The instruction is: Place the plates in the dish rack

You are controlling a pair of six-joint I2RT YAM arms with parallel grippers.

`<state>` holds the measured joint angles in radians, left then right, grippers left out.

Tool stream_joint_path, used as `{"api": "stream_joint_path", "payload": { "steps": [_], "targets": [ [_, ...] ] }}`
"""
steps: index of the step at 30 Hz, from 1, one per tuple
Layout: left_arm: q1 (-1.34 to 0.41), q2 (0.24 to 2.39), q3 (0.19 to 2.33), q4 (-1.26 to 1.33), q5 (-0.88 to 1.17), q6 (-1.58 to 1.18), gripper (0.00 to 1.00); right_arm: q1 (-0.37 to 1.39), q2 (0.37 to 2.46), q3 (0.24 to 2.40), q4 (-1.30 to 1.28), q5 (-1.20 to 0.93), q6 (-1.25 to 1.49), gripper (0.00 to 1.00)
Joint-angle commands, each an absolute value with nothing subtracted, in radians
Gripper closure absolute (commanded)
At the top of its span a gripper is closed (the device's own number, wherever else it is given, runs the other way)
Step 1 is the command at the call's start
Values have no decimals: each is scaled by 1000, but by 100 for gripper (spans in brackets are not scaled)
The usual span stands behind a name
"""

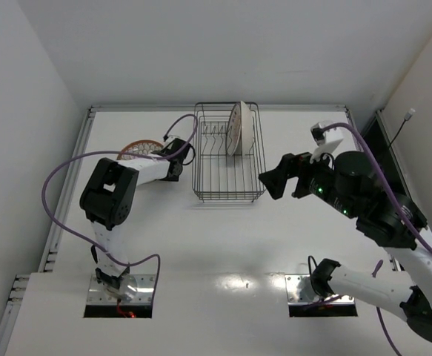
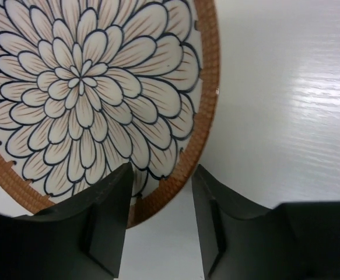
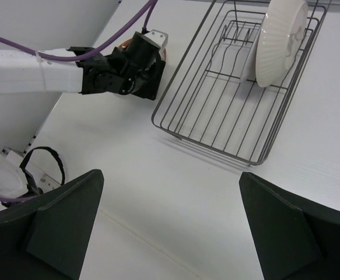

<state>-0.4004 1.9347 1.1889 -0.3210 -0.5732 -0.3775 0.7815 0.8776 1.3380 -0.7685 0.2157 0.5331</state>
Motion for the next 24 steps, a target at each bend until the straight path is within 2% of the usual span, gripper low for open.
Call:
{"api": "stream_joint_path", "payload": {
  "steps": [1,5,6,9,24],
  "targets": [
    [-397,1999,1181,-371,-531,-354,61,787,838,1322,-788,247,566,0],
    [-397,1999,1192,-371,-488,-345,76,787,808,1322,-808,247,575,0],
    [-397,1999,1192,-371,-471,-335,85,787,798,1322,-808,258,584,0],
    [-397,1999,1201,-380,-462,-334,100,787,775,1322,-821,268,594,0],
    [-397,1999,1201,-390,-472,-334,99,787,746,1313,-839,278,612,0]
  ]
}}
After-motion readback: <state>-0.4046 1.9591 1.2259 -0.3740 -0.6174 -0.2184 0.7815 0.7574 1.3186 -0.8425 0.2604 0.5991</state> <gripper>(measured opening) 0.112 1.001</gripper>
